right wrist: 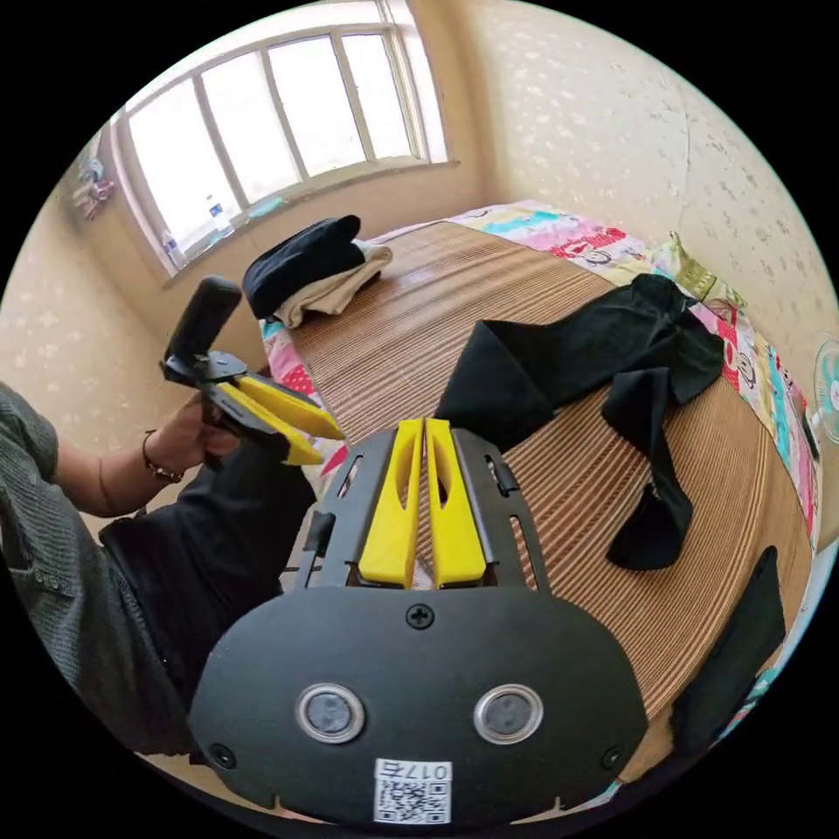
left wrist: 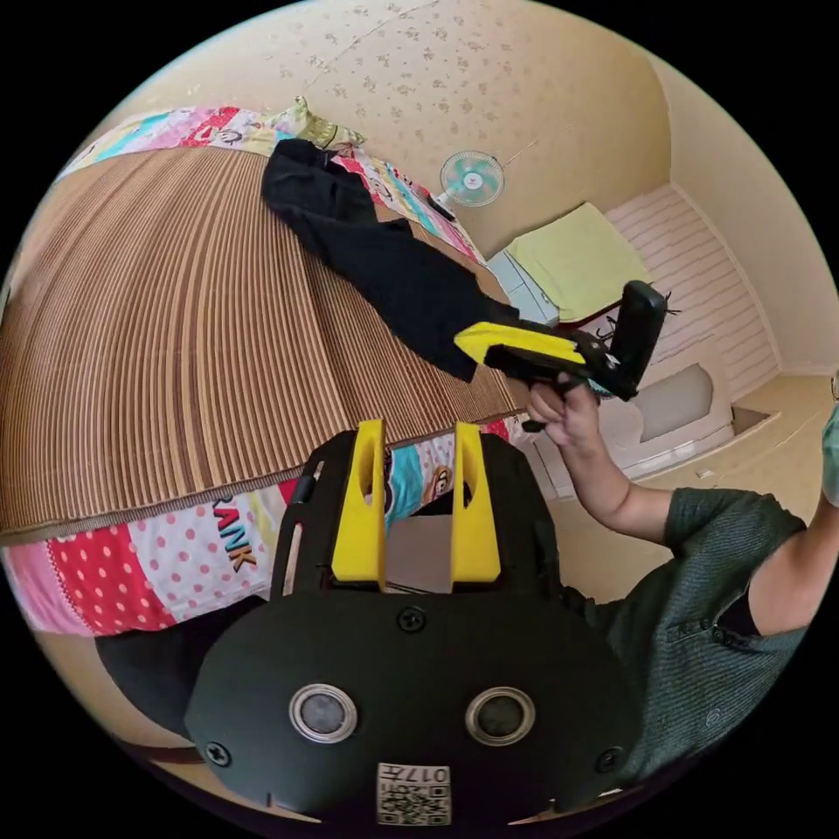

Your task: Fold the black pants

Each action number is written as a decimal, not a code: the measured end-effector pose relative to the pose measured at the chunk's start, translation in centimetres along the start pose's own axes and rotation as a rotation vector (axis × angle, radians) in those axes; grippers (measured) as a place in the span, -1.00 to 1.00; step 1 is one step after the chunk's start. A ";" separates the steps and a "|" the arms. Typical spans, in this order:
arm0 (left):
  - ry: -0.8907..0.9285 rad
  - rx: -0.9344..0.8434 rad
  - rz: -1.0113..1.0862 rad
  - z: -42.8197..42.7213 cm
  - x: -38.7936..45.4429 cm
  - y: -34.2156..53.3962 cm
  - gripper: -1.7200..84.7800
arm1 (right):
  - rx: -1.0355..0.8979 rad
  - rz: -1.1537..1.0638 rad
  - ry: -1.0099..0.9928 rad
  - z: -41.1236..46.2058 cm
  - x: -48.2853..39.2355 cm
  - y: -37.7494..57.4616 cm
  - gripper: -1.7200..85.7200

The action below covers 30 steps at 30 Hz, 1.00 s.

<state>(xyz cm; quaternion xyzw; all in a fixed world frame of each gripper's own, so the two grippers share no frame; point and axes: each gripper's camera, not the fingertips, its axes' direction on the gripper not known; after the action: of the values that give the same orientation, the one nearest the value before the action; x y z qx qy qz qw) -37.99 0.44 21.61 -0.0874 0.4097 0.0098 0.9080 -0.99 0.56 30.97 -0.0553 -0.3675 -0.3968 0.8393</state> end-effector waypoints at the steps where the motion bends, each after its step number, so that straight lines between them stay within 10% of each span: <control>1: 0.027 0.016 -0.050 -0.1 -1.5 1.2 -0.69 | -0.039 -0.018 -0.103 2.0 -2.4 1.7 -0.93; 5: 0.038 -0.007 -0.169 0.7 -4.8 4.7 -0.68 | -0.071 0.124 -0.155 4.7 -3.3 6.4 -0.93; 15: 0.040 -0.046 -0.104 2.6 -2.4 7.0 -0.67 | -0.002 0.777 0.634 -3.8 19.6 11.2 -0.67; 20: 0.002 -0.147 0.015 5.1 1.5 8.1 -0.68 | 0.114 1.007 0.367 -4.3 24.0 16.4 -0.85; 25: -0.067 -0.080 0.003 3.2 1.6 9.5 -0.69 | 0.723 0.570 -0.639 -11.0 16.3 23.4 -0.91; 30: -0.079 -0.040 -0.014 2.1 0.7 8.3 -0.69 | 0.537 0.733 -0.447 -11.2 10.9 34.4 -0.92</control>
<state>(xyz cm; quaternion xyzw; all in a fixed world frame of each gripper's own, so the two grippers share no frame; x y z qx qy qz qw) -36.69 8.88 21.18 -0.1080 0.3726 0.0151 0.9216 34.27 12.80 36.96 -0.0464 -0.5836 0.0542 0.8089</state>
